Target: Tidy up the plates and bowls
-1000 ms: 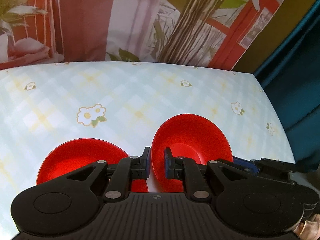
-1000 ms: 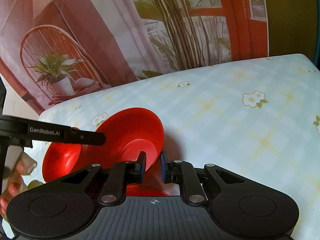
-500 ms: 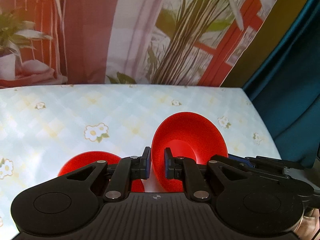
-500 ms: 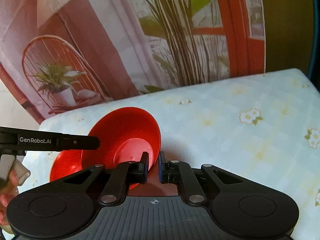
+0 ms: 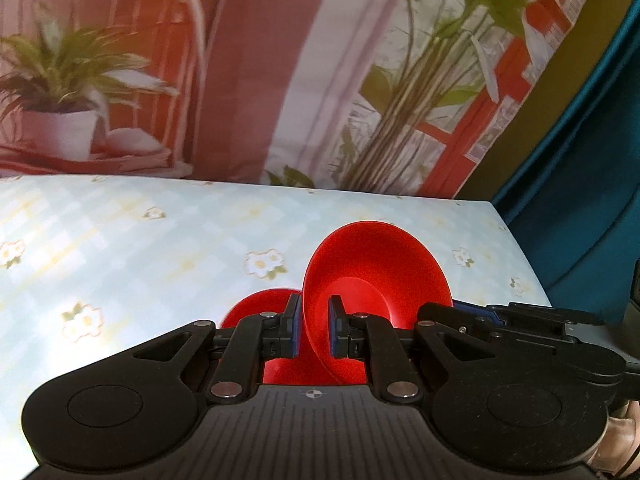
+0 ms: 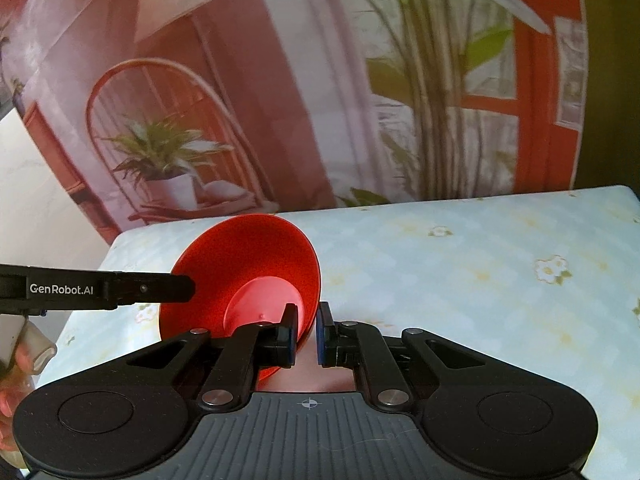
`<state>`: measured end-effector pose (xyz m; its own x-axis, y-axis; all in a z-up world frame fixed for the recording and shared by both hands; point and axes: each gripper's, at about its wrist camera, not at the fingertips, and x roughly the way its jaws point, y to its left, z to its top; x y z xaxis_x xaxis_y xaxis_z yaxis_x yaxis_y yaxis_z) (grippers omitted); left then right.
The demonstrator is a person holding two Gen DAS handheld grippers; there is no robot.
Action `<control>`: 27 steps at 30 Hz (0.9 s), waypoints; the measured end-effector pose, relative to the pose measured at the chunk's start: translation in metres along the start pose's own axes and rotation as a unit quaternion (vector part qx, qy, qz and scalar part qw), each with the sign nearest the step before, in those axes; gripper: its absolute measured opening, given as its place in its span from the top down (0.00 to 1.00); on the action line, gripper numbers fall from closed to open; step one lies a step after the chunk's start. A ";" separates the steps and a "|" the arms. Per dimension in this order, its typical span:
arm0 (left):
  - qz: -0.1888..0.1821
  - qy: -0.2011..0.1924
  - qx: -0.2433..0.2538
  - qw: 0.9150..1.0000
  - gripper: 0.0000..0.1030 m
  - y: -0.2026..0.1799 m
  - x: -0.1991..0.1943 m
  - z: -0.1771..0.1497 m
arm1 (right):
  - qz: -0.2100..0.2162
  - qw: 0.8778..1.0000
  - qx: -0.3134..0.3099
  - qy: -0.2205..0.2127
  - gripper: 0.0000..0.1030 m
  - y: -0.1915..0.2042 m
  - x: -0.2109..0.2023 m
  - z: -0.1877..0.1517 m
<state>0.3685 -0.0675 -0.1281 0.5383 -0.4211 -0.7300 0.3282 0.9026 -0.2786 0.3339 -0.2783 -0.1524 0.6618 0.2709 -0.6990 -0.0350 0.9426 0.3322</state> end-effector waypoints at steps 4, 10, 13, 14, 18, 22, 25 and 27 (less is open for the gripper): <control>0.000 0.003 -0.017 1.000 0.88 0.017 -0.005 -0.006 | -0.003 1.000 -0.012 0.009 0.92 0.018 0.009 -0.002; 0.004 0.007 -0.024 1.000 0.88 0.027 0.001 -0.014 | -0.021 0.999 -0.029 0.026 0.92 0.035 0.027 -0.011; 0.003 0.010 -0.032 0.999 0.88 0.035 0.003 -0.020 | -0.030 0.998 -0.034 0.037 0.92 0.040 0.035 -0.015; 0.001 0.012 -0.035 0.999 0.88 0.036 0.005 -0.023 | -0.033 0.998 -0.036 0.041 0.92 0.041 0.038 -0.017; 0.001 0.014 -0.037 0.999 0.88 0.041 0.005 -0.028 | -0.040 0.997 -0.043 0.049 0.92 0.044 0.046 -0.021; 0.007 0.013 -0.029 0.999 0.88 0.039 0.005 -0.028 | -0.044 0.996 -0.050 0.054 0.92 0.047 0.050 -0.022; 0.014 0.014 -0.021 1.000 0.88 0.037 0.006 -0.028 | -0.045 0.996 -0.051 0.054 0.92 0.047 0.052 -0.023; 0.017 0.015 -0.021 1.000 0.88 0.037 0.006 -0.029 | -0.045 0.996 -0.051 0.055 0.92 0.048 0.052 -0.023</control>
<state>0.3616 -0.0340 -0.1604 0.5246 -0.3880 -0.7578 0.2777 0.9194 -0.2785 0.3498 -0.2146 -0.1872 0.5802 0.1990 -0.7898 -0.0595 0.9775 0.2026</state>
